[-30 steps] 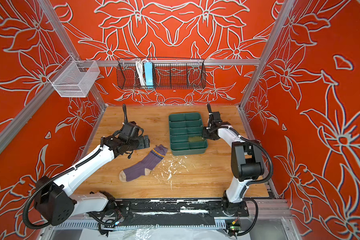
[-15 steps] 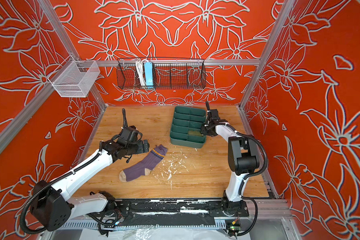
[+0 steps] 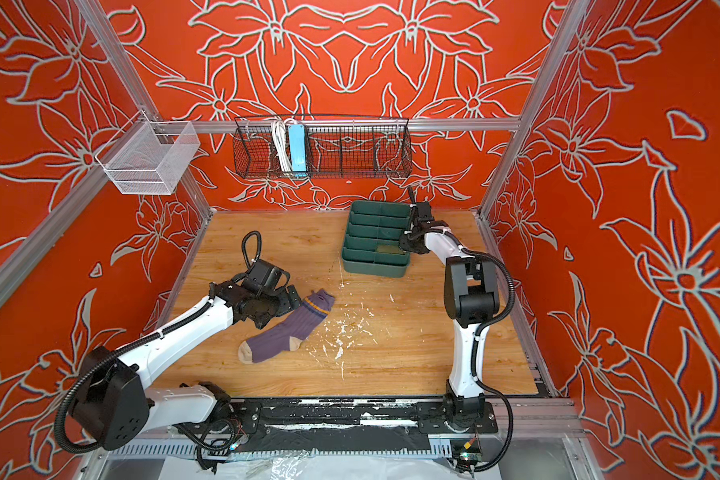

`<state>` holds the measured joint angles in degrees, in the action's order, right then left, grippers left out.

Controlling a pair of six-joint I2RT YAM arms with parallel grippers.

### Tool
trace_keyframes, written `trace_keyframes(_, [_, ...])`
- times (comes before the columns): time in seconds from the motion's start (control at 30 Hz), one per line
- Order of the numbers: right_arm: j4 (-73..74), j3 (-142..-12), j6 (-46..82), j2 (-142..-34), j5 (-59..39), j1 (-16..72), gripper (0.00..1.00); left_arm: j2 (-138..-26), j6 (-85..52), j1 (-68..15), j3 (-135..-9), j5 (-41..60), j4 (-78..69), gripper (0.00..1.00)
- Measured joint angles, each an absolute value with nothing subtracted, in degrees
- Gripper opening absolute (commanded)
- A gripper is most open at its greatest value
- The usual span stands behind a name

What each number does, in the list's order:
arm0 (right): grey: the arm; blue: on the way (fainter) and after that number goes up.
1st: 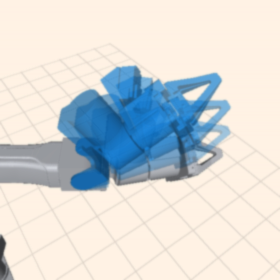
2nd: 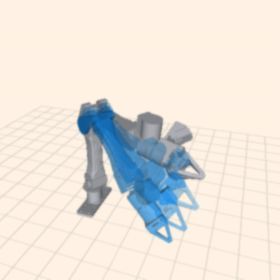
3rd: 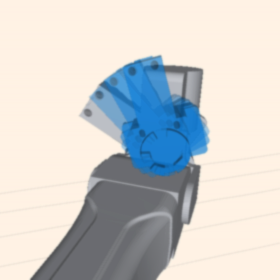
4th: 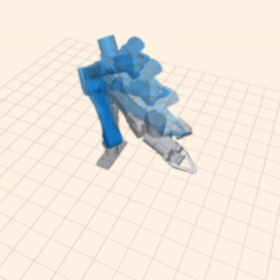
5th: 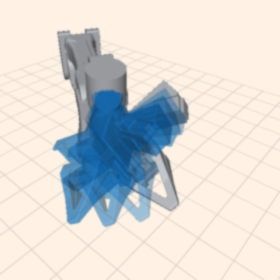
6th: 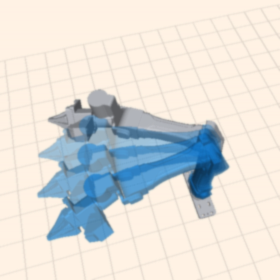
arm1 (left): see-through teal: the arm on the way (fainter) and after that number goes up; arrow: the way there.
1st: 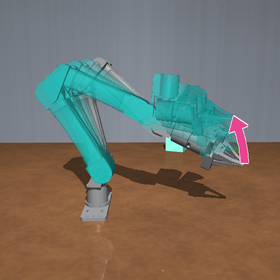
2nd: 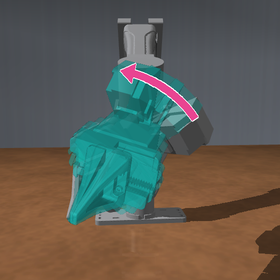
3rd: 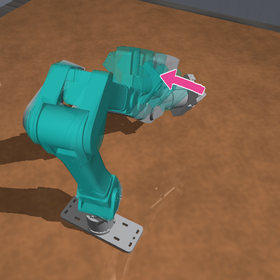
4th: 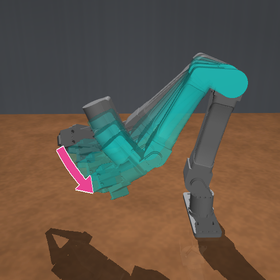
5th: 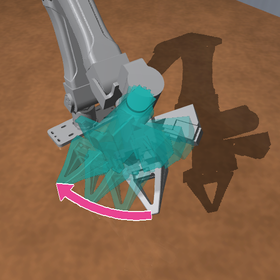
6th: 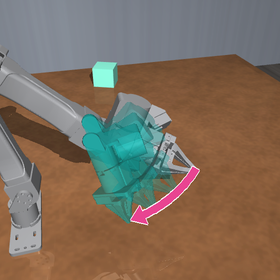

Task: Roll the socks
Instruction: 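Grasp the purple sock cuff with the right gripper while the left gripper pins the foot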

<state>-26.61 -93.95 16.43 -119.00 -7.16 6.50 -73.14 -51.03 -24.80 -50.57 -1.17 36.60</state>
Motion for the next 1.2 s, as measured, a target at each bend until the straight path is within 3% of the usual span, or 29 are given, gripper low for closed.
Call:
trace_keyframes(0.2, [-27.20,-88.31,10.33,-106.32,-9.56,11.03,0.57,-62.72,-62.28,-24.82,-48.05,-3.57,43.29,0.97])
trace_keyframes(0.43, [-22.83,-81.30,3.77,-91.64,-14.24,28.80,0.57,-52.66,-70.94,-24.91,-43.97,-4.19,48.86,0.97])
trace_keyframes(0.67, [-22.20,-80.20,0.38,-101.89,-18.31,38.76,0.56,-51.55,-74.59,-25.08,-34.76,-5.63,46.96,0.97])
trace_keyframes(1.0, [-22.31,-83.35,-0.86,-117.38,-17.10,42.11,0.64,-55.05,-77.87,-25.12,-29.82,-9.61,38.46,0.97])
trace_keyframes(1.2, [-21.28,-83.18,0.34,-118.87,-13.28,42.06,0.52,-56.55,-77.95,-25.10,-28.97,-13.72,35.33,0.97])
